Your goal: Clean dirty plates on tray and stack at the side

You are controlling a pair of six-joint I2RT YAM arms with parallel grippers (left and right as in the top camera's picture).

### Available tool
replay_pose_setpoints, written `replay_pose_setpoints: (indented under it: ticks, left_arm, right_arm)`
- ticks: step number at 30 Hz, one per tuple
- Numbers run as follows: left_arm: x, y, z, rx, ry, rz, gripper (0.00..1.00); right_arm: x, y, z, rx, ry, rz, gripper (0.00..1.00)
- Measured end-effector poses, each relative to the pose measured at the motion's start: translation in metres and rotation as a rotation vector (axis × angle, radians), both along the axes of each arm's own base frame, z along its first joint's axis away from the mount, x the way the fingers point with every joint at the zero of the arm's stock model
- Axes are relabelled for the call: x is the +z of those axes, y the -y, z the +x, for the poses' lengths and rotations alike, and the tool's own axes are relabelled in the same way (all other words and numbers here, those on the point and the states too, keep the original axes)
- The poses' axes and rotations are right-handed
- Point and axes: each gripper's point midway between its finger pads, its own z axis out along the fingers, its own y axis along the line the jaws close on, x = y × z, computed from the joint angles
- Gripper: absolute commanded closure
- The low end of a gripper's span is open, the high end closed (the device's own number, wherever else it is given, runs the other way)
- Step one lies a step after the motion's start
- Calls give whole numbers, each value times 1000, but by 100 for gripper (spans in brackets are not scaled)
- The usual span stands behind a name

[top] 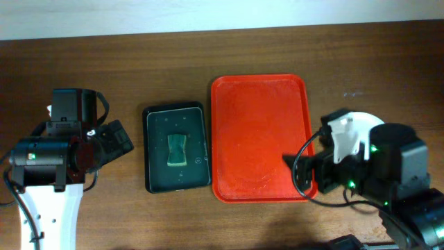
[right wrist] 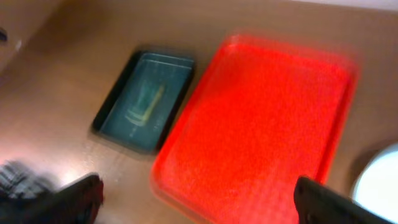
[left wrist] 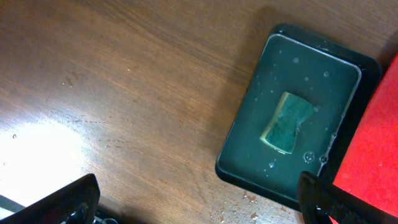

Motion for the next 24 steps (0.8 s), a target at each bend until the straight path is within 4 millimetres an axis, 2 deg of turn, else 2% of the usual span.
replay_pose_setpoints:
  ticks: [3,6,9,12,13,15,18,20,22,24]
  left_arm:
    - [0,0,0,0,1,0,1]
    - [0,0,0,0,0,0,1]
    - [0,0,0,0,0,0,1]
    - [0,0,0,0,-2,0,1]
    - [0,0,0,-1,-2,0,1]
    - [0,0,0,0,-2,0,1]
    - [0,0,0,0,-2,0,1]
    - [0,0,0,0,-2,0,1]
    - [0,0,0,0,-2,0,1]
    - [0,0,0,0,-2,0,1]
  right_arm:
    - [24,6,0,42,235,-80,2]
    - [19,16,-21,56,357,-133,2]
    - [-10,34,-32,-4,415,-171,2]
    - [-48,52,-33,-95,411,-189,2]
    - [-67,59,-33,-134,406,-188,2]
    - [-89,63,-33,-170,413,-175,2]
    - [-105,63,-27,-188,459,-143,2]
    - [-113,63,-17,-201,492,-112,2]
    - [-130,63,-5,-214,490,-81,2]
    - [-134,62,6,-218,536,-60,2]
